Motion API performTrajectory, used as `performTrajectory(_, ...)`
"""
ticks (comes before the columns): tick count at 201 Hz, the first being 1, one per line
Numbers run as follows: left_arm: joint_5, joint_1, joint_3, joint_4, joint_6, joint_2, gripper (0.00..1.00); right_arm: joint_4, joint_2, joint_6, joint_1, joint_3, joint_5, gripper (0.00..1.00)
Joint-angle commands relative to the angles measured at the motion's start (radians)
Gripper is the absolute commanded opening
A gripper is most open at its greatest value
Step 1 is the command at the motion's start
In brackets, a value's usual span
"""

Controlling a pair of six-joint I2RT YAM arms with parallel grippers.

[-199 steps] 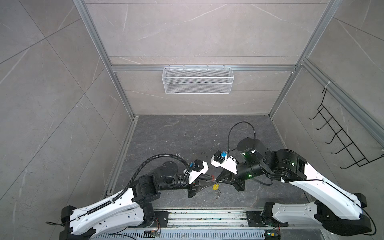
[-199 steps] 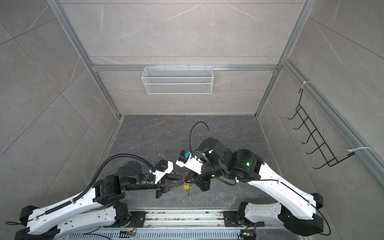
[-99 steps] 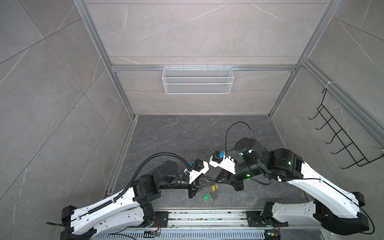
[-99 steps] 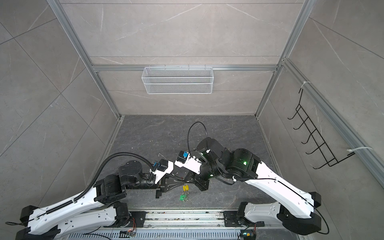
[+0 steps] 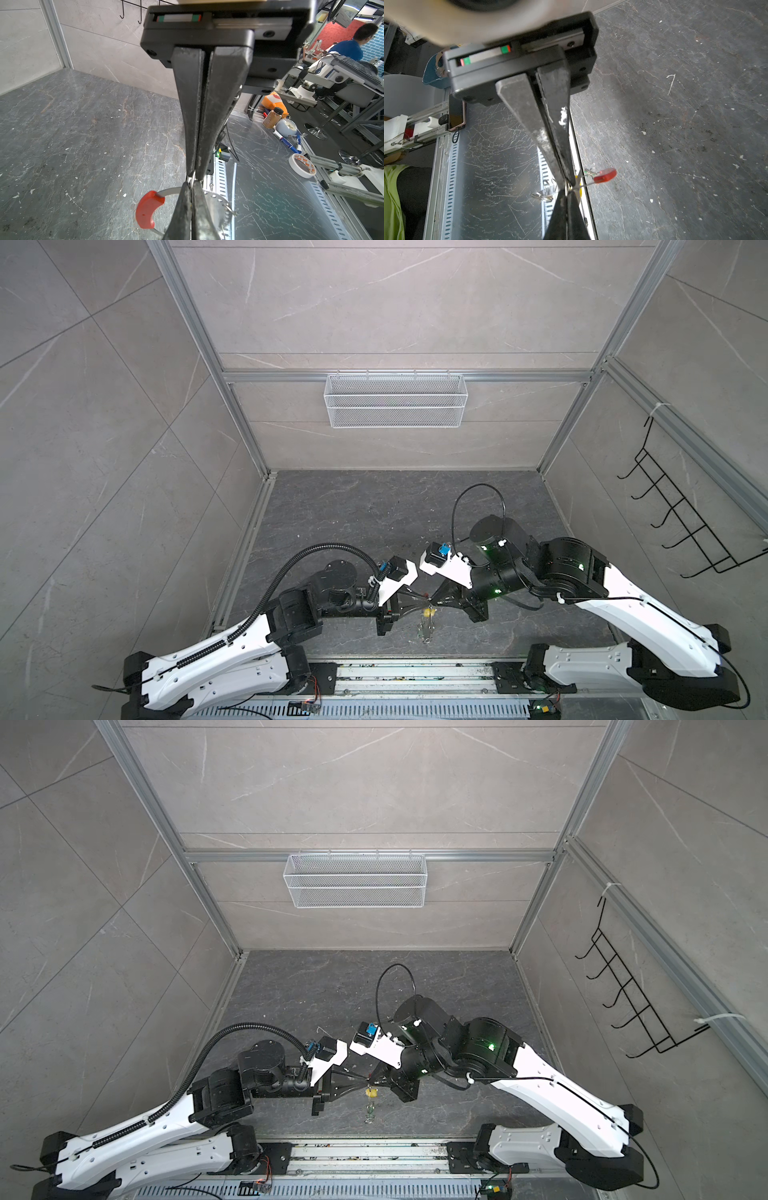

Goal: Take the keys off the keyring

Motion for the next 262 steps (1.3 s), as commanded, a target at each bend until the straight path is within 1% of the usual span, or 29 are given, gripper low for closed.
performTrajectory(1, 0.001, 0.0, 0.017, 0.088, -0.018, -0.028, 0.0, 0.054, -0.018, 0.016, 0.003, -0.002, -0.005, 0.0)
performTrajectory(13, -0.034, 0.001, 0.013, 0.1, -0.038, -0.036, 0.0, 0.075, -0.026, 0.033, 0.001, -0.014, 0.017, 0.01)
performTrajectory(14, -0.036, 0.0, 0.013, 0.099, -0.04, -0.037, 0.0, 0.08, -0.029, 0.037, 0.001, -0.017, 0.023, 0.04)
performTrajectory(16, -0.041, 0.0, 0.013, 0.099, -0.043, -0.038, 0.0, 0.083, -0.03, 0.039, 0.001, -0.019, 0.027, 0.05)
performTrajectory(19, -0.047, 0.0, 0.014, 0.097, -0.048, -0.039, 0.0, 0.093, -0.036, 0.045, 0.002, -0.026, 0.039, 0.14)
performTrajectory(20, -0.051, 0.0, 0.014, 0.095, -0.05, -0.04, 0.0, 0.093, -0.036, 0.045, 0.002, -0.026, 0.039, 0.14)
performTrajectory(22, -0.056, 0.001, 0.016, 0.095, -0.053, -0.04, 0.0, 0.102, -0.042, 0.048, 0.001, -0.031, 0.048, 0.21)
performTrajectory(23, -0.059, 0.001, 0.016, 0.095, -0.055, -0.04, 0.0, 0.102, -0.042, 0.048, 0.001, -0.031, 0.048, 0.21)
performTrajectory(24, -0.063, 0.001, 0.017, 0.094, -0.057, -0.04, 0.0, 0.109, -0.046, 0.051, 0.002, -0.036, 0.053, 0.25)
performTrajectory(25, -0.067, 0.0, 0.017, 0.093, -0.06, -0.041, 0.0, 0.109, -0.046, 0.051, 0.002, -0.036, 0.053, 0.25)
performTrajectory(26, -0.071, 0.0, 0.018, 0.093, -0.062, -0.04, 0.0, 0.115, -0.051, 0.053, 0.002, -0.041, 0.057, 0.3)
performTrajectory(27, -0.075, 0.0, 0.018, 0.092, -0.065, -0.04, 0.0, 0.115, -0.051, 0.053, 0.002, -0.041, 0.057, 0.3)
performTrajectory(30, -0.09, 0.0, 0.02, 0.09, -0.073, -0.04, 0.0, 0.13, -0.06, 0.06, 0.001, -0.05, 0.066, 0.37)
performTrajectory(31, -0.095, 0.0, 0.02, 0.088, -0.076, -0.041, 0.0, 0.13, -0.06, 0.06, 0.001, -0.05, 0.066, 0.37)
performTrajectory(34, -0.112, 0.001, 0.023, 0.085, -0.084, -0.04, 0.0, 0.144, -0.072, 0.068, 0.002, -0.06, 0.076, 0.43)
performTrajectory(38, -0.133, 0.001, 0.025, 0.08, -0.093, -0.039, 0.0, 0.161, -0.082, 0.075, 0.001, -0.071, 0.092, 0.46)
performTrajectory(46, -0.178, 0.0, 0.03, 0.067, -0.113, -0.036, 0.0, 0.194, -0.107, 0.093, 0.003, -0.095, 0.135, 0.49)
performTrajectory(60, -0.256, 0.0, 0.029, 0.06, -0.148, -0.032, 0.0, 0.259, -0.156, 0.12, 0.002, -0.144, 0.209, 0.5)
performTrajectory(84, -0.344, 0.0, 0.004, 0.104, -0.199, -0.039, 0.0, 0.381, -0.245, 0.166, 0.001, -0.255, 0.321, 0.51)
performTrajectory(99, -0.393, 0.001, 0.001, 0.115, -0.216, -0.038, 0.0, 0.436, -0.278, 0.195, 0.001, -0.311, 0.369, 0.5)
performTrajectory(146, -0.53, -0.003, 0.017, 0.104, -0.237, -0.017, 0.0, 0.547, -0.309, 0.261, 0.002, -0.431, 0.388, 0.5)
performTrajectory(195, -0.689, -0.033, 0.036, 0.083, -0.23, 0.021, 0.0, 0.63, -0.309, 0.303, 0.002, -0.498, 0.406, 0.48)
performTrajectory(216, -0.697, -0.037, 0.038, 0.086, -0.224, 0.029, 0.0, 0.66, -0.306, 0.317, 0.001, -0.521, 0.411, 0.48)
performTrajectory(262, -0.651, -0.037, 0.013, 0.113, -0.186, 0.008, 0.0, 0.676, -0.33, 0.31, 0.002, -0.553, 0.468, 0.47)
